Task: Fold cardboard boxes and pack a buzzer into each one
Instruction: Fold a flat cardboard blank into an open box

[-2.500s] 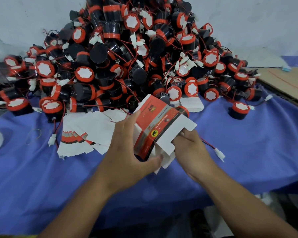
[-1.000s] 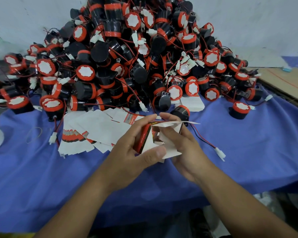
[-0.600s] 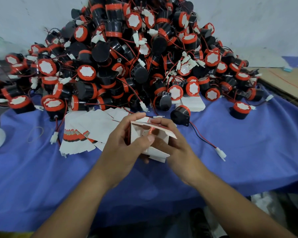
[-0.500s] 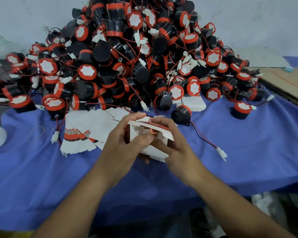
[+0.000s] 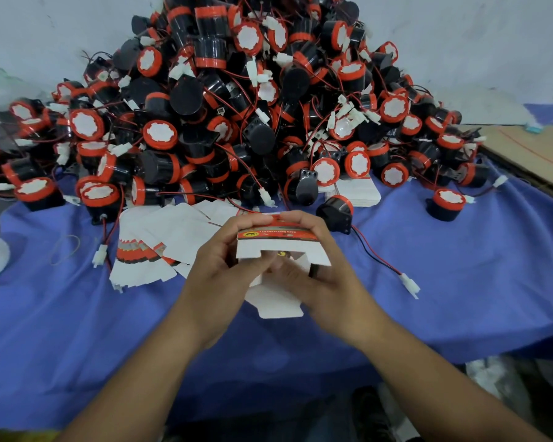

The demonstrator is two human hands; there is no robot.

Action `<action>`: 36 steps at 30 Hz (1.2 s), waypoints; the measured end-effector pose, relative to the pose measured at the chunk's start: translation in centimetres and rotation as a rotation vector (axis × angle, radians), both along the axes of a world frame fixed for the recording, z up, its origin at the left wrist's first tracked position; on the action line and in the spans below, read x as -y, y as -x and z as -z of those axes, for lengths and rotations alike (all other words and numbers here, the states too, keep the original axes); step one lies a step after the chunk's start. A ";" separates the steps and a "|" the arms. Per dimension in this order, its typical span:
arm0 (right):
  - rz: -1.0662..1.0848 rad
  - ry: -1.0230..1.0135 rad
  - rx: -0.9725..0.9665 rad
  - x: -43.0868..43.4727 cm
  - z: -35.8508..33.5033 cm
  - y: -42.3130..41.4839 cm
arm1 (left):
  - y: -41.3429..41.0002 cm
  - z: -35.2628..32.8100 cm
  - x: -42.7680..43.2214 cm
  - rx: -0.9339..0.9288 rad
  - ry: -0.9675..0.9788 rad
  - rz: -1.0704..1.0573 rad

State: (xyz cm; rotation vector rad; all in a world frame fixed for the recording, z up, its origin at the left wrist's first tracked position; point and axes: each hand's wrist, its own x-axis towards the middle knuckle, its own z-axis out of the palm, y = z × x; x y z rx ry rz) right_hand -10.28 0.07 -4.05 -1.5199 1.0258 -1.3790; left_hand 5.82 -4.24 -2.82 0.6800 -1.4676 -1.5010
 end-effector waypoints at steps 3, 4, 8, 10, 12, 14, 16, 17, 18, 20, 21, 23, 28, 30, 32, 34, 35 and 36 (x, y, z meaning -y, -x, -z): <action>-0.049 -0.170 0.196 0.0 -0.3 0.1 | 0.0 -0.2 -0.3 -0.088 -0.127 0.086; -0.047 -0.199 0.228 0.1 -0.4 0.2 | 0.2 -0.4 -0.1 -0.099 -0.153 0.107; -0.003 -0.196 0.195 0.4 -0.5 0.5 | 0.4 -0.7 0.6 -0.029 -0.210 0.110; 0.022 -0.212 0.176 0.3 -0.3 0.3 | 0.2 -0.4 0.5 -0.060 -0.200 0.116; 0.020 -0.213 0.202 0.2 -0.1 0.1 | 0.0 -0.3 0.2 -0.045 -0.185 0.143; 0.037 -0.180 0.184 0.2 -0.2 0.2 | -0.2 0.0 0.3 0.008 -0.187 0.155; 0.059 -0.165 0.126 0.1 -0.3 0.4 | -0.3 0.3 0.3 0.028 -0.189 0.167; 0.060 -0.170 0.112 0.2 -0.4 0.5 | -0.3 0.3 0.4 0.020 -0.197 0.166; 0.047 -0.186 0.132 0.2 -0.4 0.4 | -0.2 0.3 0.3 0.000 -0.205 0.161; -0.016 -0.237 0.247 0.3 -0.7 0.4 | -0.1 0.0 0.3 -0.063 -0.228 0.130; -0.052 -0.253 0.310 0.3 -0.9 0.4 | -0.1 -0.1 0.4 -0.102 -0.245 0.111; -0.117 -0.268 0.410 0.4 -1.2 0.5 | -0.1 -0.4 0.6 -0.173 -0.290 0.079; -0.207 -0.242 0.508 0.3 -1.7 0.6 | -0.2 -1.0 0.1 -0.205 -0.291 0.070; -0.186 -0.227 0.492 0.2 -1.8 0.4 | -0.1 -0.9 -0.1 -0.164 -0.259 0.061; -0.122 -0.242 0.483 0.3 -1.7 0.3 | -0.1 -0.7 -0.2 -0.131 -0.237 0.065; -0.073 -0.254 0.483 0.4 -1.7 0.2 | -0.3 -0.4 -0.1 -0.080 -0.185 0.100; -0.066 -0.255 0.482 0.4 -1.8 0.2 | -0.4 -0.3 0.0 -0.040 -0.144 0.131; -0.066 -0.254 0.483 0.4 -1.8 0.2 | -0.6 -0.2 0.0 -0.006 -0.104 0.166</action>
